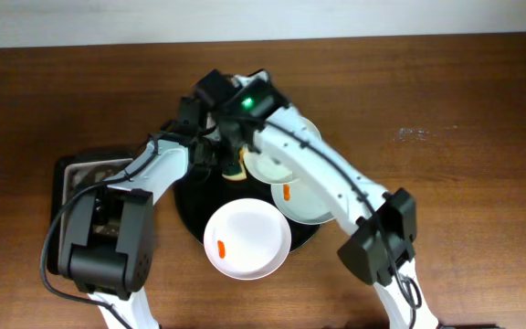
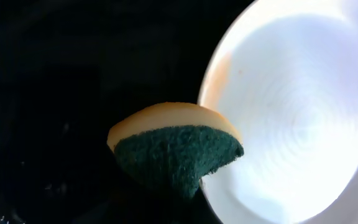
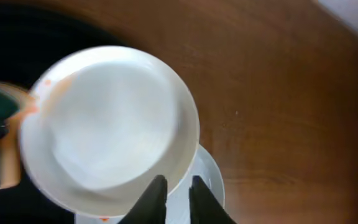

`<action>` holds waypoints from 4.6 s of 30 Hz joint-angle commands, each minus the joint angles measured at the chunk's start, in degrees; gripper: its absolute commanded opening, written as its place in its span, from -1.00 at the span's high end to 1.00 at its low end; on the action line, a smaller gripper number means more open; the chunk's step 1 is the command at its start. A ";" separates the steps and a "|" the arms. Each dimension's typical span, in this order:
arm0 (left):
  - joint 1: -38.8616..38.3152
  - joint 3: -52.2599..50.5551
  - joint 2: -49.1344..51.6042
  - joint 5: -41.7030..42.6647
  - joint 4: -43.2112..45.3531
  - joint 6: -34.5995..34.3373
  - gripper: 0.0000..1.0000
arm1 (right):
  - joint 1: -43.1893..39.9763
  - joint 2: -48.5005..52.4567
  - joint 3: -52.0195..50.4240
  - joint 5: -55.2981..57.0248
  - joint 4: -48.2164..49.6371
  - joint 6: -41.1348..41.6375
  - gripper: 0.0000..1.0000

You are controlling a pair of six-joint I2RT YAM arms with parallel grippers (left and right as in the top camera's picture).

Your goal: Clean dirty plates on tray and stack at the side

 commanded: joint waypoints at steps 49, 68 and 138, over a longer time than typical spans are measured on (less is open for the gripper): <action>-4.24 7.78 4.50 -2.38 -1.73 14.80 1.00 | -12.59 -3.13 -15.37 -12.20 17.90 -14.05 0.92; -0.15 22.05 8.52 -10.19 -23.89 9.88 0.99 | -11.50 -10.64 -11.21 -5.33 12.70 -16.98 0.92; 29.31 -18.80 -16.00 -32.41 -6.45 14.97 1.00 | -25.05 -40.98 -44.46 -44.94 23.80 -12.39 -0.16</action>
